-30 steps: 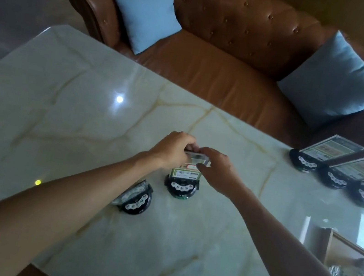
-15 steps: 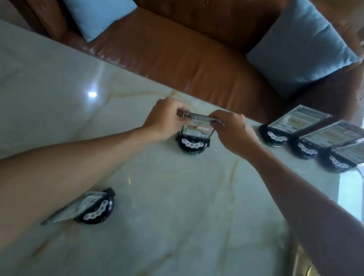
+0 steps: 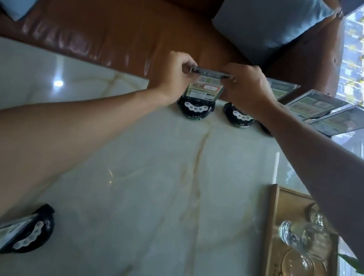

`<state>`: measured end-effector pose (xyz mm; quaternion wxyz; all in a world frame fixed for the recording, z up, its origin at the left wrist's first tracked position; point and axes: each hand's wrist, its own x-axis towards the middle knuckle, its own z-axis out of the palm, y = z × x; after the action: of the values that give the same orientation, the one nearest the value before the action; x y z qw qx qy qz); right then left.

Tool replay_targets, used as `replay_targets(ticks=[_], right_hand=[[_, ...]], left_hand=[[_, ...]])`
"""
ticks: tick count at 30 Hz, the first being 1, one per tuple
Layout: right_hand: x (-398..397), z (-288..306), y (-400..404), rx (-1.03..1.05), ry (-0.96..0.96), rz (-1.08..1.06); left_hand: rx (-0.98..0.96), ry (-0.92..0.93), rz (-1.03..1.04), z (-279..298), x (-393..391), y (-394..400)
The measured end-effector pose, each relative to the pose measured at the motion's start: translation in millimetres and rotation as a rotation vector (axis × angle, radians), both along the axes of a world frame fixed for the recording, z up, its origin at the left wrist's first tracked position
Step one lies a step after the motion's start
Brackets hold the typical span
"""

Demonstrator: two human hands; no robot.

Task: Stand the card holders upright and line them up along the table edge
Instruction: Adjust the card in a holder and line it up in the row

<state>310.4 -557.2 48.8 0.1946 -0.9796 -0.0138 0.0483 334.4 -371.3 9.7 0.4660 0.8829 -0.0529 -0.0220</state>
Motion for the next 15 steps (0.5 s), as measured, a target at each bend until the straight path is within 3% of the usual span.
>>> replay_targets(ticks=[6, 15], right_hand=[[25.0, 1.0, -22.6, -0.203, -0.048, 0.148], [23.3, 7.5, -34.0, -0.174, -0.1, 0.157]], left_hand=[[-0.046, -0.034, 0.0, -3.1, 14.9, -22.0], [-0.057, -0.053, 0.001, 4.0, 17.9, -34.8]])
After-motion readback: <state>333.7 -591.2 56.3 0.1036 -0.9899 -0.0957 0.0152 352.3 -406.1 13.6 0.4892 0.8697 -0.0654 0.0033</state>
